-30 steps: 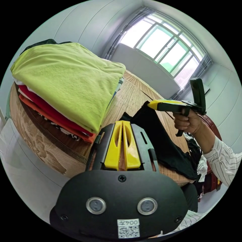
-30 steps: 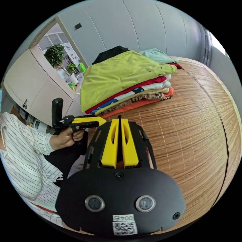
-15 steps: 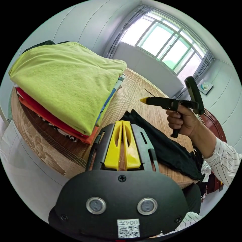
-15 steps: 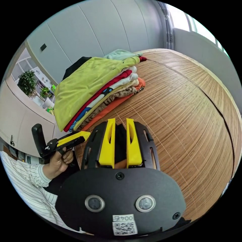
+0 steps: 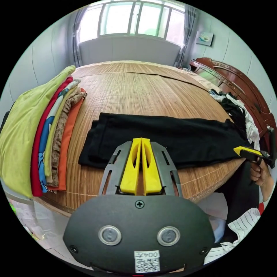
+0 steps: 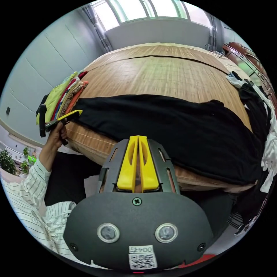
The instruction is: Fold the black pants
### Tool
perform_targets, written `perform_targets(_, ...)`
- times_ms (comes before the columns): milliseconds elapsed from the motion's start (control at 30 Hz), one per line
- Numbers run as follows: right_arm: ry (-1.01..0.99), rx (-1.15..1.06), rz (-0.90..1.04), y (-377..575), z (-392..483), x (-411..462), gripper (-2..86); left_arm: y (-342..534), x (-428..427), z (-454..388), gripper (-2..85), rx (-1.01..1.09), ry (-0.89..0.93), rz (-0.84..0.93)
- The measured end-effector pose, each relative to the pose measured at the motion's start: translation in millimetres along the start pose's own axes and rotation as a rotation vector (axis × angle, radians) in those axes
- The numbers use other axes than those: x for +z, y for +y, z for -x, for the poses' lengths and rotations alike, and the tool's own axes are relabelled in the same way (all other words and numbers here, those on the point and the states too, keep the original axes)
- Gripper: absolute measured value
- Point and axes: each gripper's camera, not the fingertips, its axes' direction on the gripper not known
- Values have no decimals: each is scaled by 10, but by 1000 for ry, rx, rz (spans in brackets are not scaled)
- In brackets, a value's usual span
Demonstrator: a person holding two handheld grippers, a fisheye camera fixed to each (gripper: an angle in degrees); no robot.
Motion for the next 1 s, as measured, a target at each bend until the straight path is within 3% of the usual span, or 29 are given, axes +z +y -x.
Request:
perform_targets(100,62,3,122,134,-309,4,1,-30,90,16,6,-19,32,38)
perform_targets(300,-10,71,-66,396,-740,-651,40,25,-199,-250,6,-11,20,-67)
perform_targets(367,-26,120,48,437,-1017,-579,40,26,-7,-473,6,40,8,4)
perform_targets(433,-77,153,-2,508,-1176,-762,40,93,355,-676,6,89,-96,116)
perform_targets(533,-5,169,-112,638,-1459,-1353,47,115,297,-690,6,34,-82,102)
perform_targets(700,260,420,-292,1147,-2975,-2487,76,115,241,-956,4,59,0,58)
perform_targets(833,177,738,-354,1902,-4509,-3094,80,35,494,-1411,3,119,24,100)
perform_targets(1000,67,803,-373,2273,-5205,-3245,63,-54,797,-1722,3,104,31,146)
